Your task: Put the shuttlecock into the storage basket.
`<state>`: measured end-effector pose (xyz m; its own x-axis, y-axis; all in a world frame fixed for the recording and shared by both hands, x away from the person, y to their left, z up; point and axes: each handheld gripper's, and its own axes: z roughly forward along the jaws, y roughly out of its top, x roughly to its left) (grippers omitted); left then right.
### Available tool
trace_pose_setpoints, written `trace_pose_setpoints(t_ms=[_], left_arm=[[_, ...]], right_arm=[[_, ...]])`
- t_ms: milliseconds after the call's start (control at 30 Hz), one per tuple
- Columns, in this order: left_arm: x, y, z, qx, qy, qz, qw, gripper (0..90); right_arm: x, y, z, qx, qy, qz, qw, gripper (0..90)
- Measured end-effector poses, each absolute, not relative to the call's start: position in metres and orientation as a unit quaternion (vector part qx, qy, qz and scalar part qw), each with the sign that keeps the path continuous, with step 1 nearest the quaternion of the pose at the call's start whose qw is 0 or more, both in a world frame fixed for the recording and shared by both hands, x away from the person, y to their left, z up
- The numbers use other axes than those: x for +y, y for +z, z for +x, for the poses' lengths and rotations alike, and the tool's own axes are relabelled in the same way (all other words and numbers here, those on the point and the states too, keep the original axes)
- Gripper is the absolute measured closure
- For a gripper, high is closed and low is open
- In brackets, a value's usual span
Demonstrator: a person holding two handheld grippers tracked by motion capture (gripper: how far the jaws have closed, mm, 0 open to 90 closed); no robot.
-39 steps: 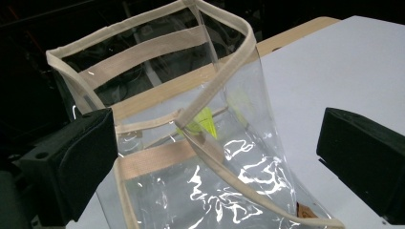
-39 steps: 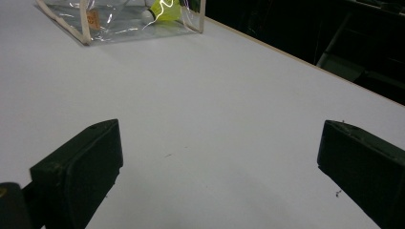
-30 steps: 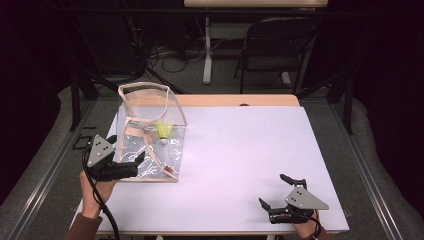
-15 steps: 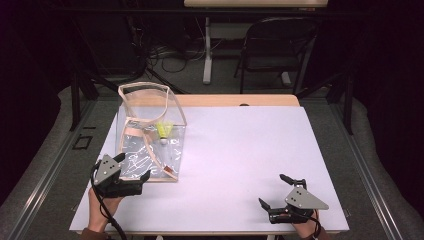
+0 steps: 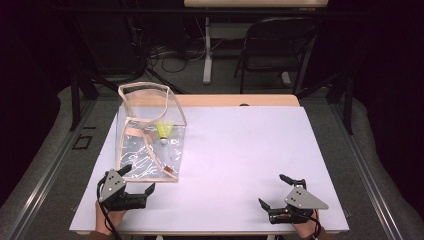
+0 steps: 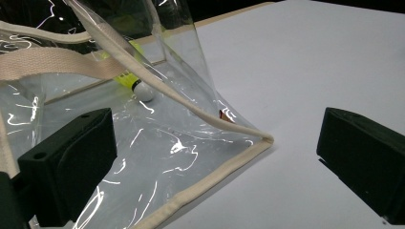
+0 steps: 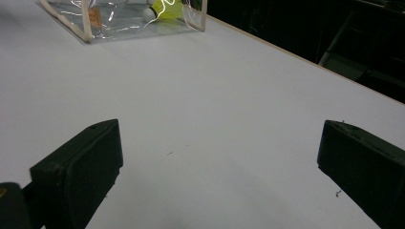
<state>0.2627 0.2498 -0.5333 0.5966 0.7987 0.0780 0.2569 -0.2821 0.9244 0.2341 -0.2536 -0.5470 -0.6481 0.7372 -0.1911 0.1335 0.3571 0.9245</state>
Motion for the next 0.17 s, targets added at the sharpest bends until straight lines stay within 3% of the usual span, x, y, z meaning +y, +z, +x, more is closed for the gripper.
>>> trace_pose_setpoints(t_ms=[167], left_arm=[[0.2507,-0.5380,0.2629,0.355,0.274,0.748,0.490,0.0]], right_arm=[[-0.2541,-0.5471,0.2343,0.764,0.491,0.285,0.307,0.8]])
